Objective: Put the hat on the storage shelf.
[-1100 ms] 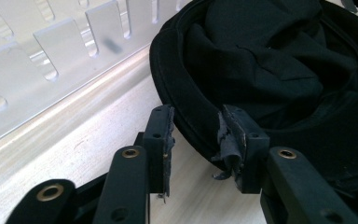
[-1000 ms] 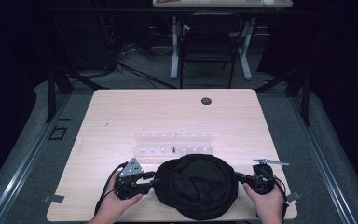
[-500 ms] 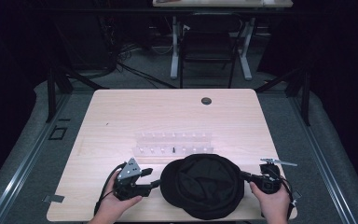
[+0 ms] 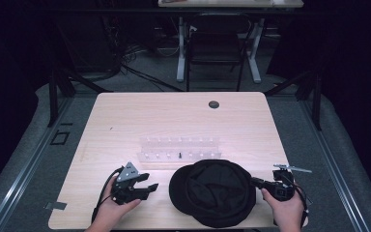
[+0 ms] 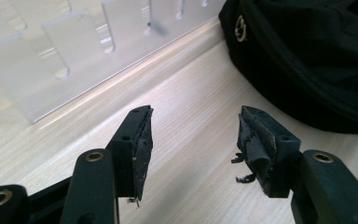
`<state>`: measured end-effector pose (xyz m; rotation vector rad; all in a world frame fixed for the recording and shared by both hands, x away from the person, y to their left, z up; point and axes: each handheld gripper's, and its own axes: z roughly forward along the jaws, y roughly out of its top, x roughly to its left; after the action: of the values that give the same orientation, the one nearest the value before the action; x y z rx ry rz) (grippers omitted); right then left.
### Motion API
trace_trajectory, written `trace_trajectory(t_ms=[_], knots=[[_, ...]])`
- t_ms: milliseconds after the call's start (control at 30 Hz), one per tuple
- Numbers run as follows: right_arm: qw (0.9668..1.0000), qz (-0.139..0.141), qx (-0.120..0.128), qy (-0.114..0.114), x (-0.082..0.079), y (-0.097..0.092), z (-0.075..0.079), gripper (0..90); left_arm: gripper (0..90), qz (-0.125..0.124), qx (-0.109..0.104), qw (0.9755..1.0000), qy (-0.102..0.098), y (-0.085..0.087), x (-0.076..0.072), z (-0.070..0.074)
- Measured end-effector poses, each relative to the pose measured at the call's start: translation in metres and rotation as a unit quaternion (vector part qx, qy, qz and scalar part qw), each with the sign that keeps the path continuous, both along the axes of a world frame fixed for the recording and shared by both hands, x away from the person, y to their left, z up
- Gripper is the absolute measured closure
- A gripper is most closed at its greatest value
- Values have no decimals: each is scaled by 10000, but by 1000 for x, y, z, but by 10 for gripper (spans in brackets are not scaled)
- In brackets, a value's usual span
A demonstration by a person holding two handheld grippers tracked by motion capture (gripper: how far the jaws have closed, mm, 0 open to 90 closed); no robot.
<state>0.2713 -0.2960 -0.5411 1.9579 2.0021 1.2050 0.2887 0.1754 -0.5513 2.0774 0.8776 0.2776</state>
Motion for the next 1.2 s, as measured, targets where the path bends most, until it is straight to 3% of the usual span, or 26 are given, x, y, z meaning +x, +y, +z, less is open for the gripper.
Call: trace_trajectory(t_ms=[300,400,600,867,1000,1133,1200], knots=[[9999,-91,32,-97,-1,-5,5,714,469,208,102,9997,-64,12,4,-1],[9999,-99,24,-76,-2,-6,7,702,473,306,79,9995,-70,16,5,-1],[9997,-9,-249,45,-1,-1,5,670,474,432,10,9991,-46,21,7,-1],[9995,70,-317,19,3,4,6,648,476,489,-1,9987,-106,22,7,1],[9995,115,-280,3,7,3,11,625,480,541,-104,9984,-99,24,8,1],[9983,244,-469,244,10,3,16,614,480,601,-163,9980,-41,26,9,1],[9965,317,-680,366,11,4,19,606,479,602,-168,9980,-14,27,9,1]])
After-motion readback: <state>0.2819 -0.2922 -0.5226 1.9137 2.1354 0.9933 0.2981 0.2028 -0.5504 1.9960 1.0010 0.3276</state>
